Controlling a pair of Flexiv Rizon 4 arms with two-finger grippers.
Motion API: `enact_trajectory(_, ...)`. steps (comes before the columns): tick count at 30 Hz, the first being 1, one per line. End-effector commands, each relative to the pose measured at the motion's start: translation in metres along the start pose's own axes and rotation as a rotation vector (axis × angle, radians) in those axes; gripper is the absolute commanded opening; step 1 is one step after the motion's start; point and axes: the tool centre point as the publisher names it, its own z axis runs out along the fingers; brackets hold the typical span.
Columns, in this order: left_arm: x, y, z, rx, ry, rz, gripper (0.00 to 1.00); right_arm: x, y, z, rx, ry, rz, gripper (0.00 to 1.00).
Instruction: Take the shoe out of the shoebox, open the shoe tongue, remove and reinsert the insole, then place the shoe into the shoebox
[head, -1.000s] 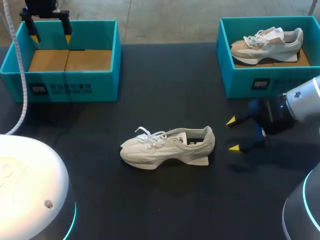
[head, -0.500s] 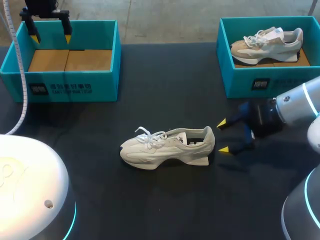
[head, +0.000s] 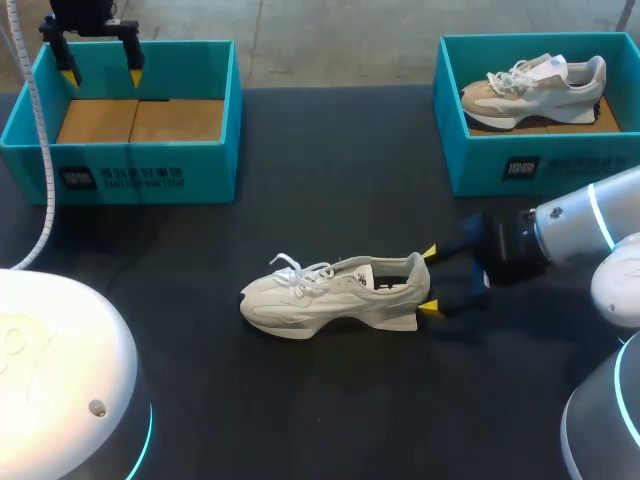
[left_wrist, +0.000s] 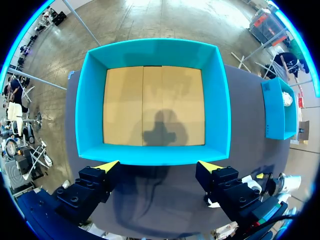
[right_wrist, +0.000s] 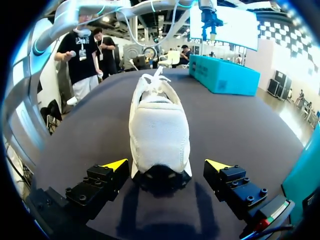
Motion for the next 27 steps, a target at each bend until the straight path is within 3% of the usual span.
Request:
enact_trajectory(1, 0.0, 0.0, 0.0, 0.0, 0.0, 0.0, 1.0, 0.001, 0.002, 0.012, -0.01, -0.009, 0.014, 1.0)
enact_trajectory(27, 0.0, 0.0, 0.0, 0.0, 0.0, 0.0, 1.0, 0.005, 0.002, 0.049, -0.069, -0.012, 0.049, 1.0)
